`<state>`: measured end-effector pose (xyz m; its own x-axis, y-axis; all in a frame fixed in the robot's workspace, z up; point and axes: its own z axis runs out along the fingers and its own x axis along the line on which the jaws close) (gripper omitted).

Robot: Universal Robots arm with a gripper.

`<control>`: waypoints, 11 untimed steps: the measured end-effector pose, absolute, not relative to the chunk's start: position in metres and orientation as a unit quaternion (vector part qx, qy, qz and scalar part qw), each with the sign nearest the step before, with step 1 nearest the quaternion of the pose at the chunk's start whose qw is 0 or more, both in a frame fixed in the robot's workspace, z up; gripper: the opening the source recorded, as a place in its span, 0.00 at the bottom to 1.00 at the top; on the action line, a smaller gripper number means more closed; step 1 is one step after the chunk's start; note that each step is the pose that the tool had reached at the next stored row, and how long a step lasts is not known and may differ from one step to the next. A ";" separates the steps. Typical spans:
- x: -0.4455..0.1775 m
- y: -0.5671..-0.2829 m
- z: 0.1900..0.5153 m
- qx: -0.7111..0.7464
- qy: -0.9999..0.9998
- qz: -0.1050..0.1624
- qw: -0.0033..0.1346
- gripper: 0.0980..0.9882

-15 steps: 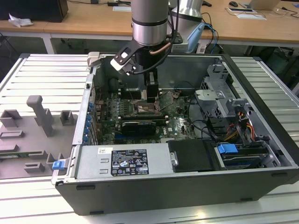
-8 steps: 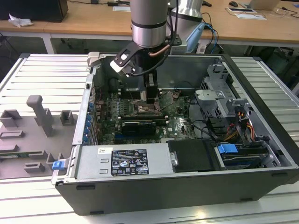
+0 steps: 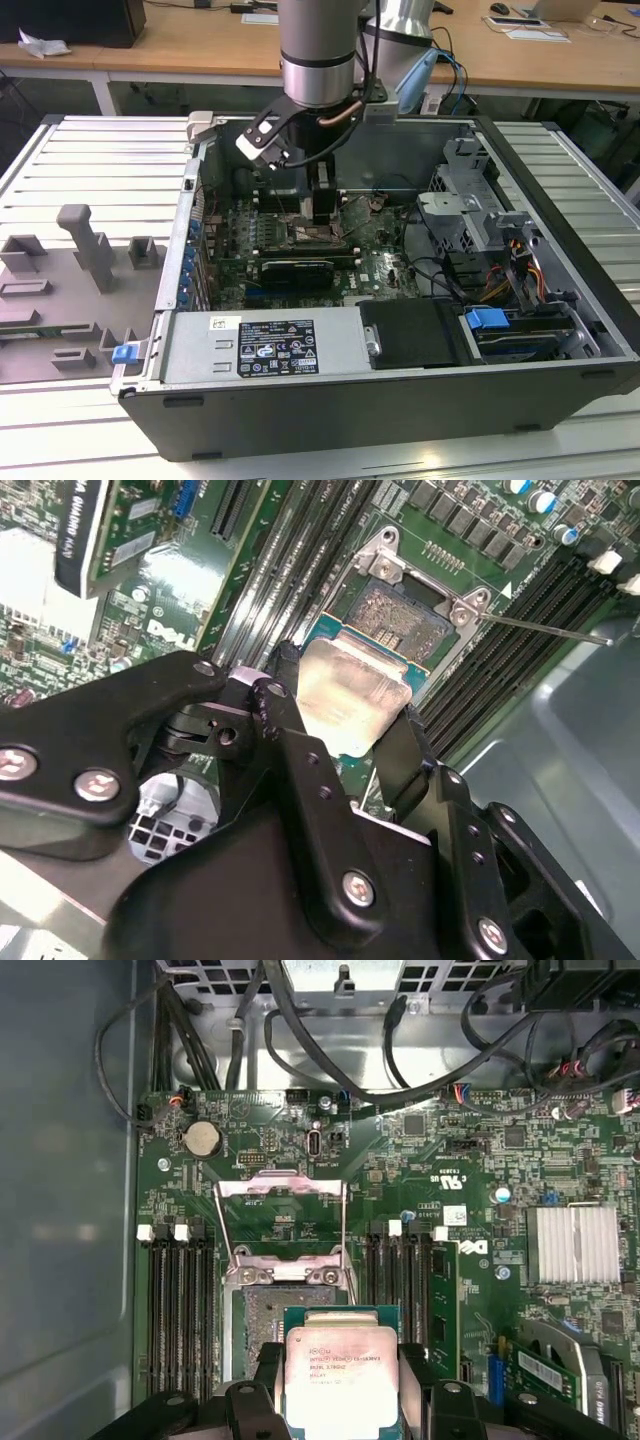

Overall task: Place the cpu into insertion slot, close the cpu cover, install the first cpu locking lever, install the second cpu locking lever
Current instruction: 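Place the cpu into insertion slot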

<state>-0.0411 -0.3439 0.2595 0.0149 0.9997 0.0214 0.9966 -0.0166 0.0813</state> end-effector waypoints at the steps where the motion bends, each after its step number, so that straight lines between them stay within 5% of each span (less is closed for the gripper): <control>1: -0.041 -0.342 0.256 0.712 0.701 0.036 0.022 0.50; 11: -0.042 -0.330 0.234 0.711 0.702 0.036 0.021 0.50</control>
<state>-0.0418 -0.3300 0.2337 0.0129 0.9997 0.0214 0.9966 -0.0146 0.0814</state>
